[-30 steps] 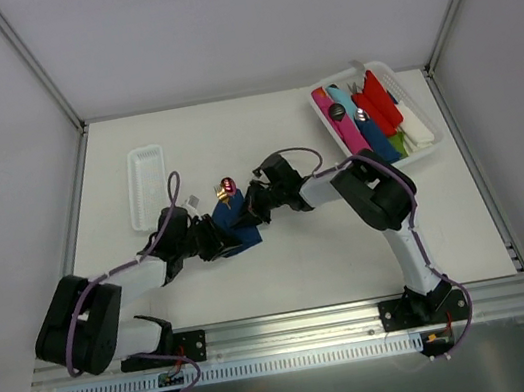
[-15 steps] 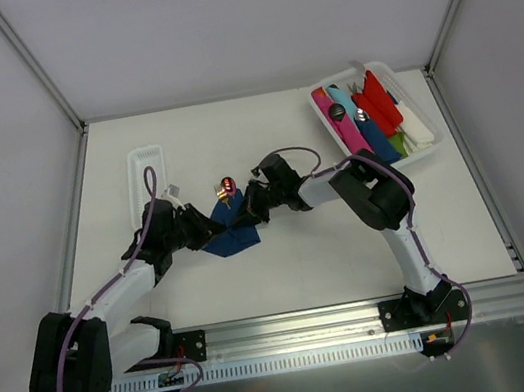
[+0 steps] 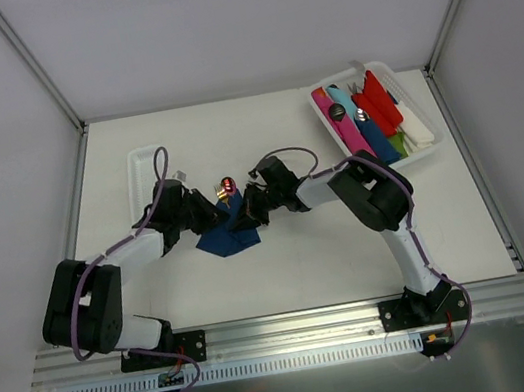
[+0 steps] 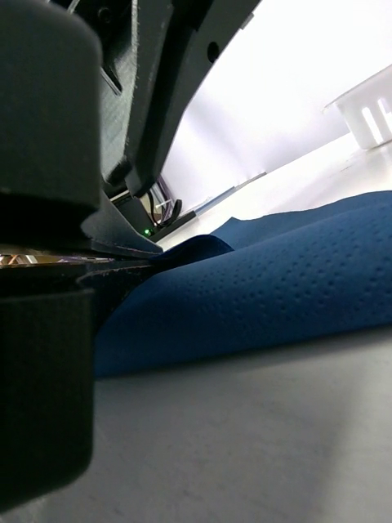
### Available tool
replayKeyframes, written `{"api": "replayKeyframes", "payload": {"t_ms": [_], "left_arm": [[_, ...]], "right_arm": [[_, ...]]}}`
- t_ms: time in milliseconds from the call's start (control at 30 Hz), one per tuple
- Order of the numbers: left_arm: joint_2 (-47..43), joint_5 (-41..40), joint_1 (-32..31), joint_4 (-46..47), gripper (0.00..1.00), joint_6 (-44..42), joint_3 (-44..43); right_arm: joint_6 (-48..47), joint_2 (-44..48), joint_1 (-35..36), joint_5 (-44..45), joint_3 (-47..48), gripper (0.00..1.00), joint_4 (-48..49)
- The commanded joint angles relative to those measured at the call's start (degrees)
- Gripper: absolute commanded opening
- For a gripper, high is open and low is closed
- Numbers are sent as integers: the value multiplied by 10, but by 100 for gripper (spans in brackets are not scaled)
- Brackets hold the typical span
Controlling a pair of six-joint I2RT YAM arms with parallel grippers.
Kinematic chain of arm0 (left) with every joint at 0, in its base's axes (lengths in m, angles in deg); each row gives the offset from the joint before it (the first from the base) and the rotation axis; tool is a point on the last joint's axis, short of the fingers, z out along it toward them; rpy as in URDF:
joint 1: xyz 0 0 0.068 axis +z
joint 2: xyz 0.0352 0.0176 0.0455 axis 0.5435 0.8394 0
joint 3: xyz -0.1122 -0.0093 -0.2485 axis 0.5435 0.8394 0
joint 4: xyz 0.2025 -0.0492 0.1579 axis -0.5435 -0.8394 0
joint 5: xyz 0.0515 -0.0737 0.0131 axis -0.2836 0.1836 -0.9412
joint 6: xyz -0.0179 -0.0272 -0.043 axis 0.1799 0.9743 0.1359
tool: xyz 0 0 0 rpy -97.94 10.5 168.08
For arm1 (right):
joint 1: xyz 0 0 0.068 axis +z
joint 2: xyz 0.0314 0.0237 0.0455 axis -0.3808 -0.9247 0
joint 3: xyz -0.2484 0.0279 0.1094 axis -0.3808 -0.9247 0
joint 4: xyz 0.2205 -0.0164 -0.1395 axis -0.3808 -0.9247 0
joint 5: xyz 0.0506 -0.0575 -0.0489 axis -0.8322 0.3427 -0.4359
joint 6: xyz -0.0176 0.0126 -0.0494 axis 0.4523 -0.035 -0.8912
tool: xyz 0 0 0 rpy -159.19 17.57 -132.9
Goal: Place the utensils on the paper napkin and roll it up
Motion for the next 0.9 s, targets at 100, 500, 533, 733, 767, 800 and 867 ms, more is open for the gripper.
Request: {"api": "replayKeyframes", "payload": {"t_ms": [100, 500, 533, 733, 767, 800, 867], "left_arm": [[41, 21, 5, 12, 15, -6, -34], [91, 17, 5, 21, 15, -1, -41], [95, 14, 5, 18, 15, 0, -43], [116, -8, 5, -3, 14, 4, -46], [118, -11, 6, -7, 13, 5, -47], [121, -13, 6, -10, 12, 5, -48], [125, -15, 9, -23, 10, 6, -49]], "right_arm": [[-8, -14, 4, 0, 22, 1, -12], [-8, -18, 5, -5, 32, 2, -10], [-9, -17, 5, -6, 32, 2, -11], [-10, -14, 6, -13, 37, 6, -8], [-11, -12, 8, -15, 37, 8, -8], [-12, -6, 9, -15, 36, 13, -5], [-16, 4, 8, -22, 33, 19, -5]]}}
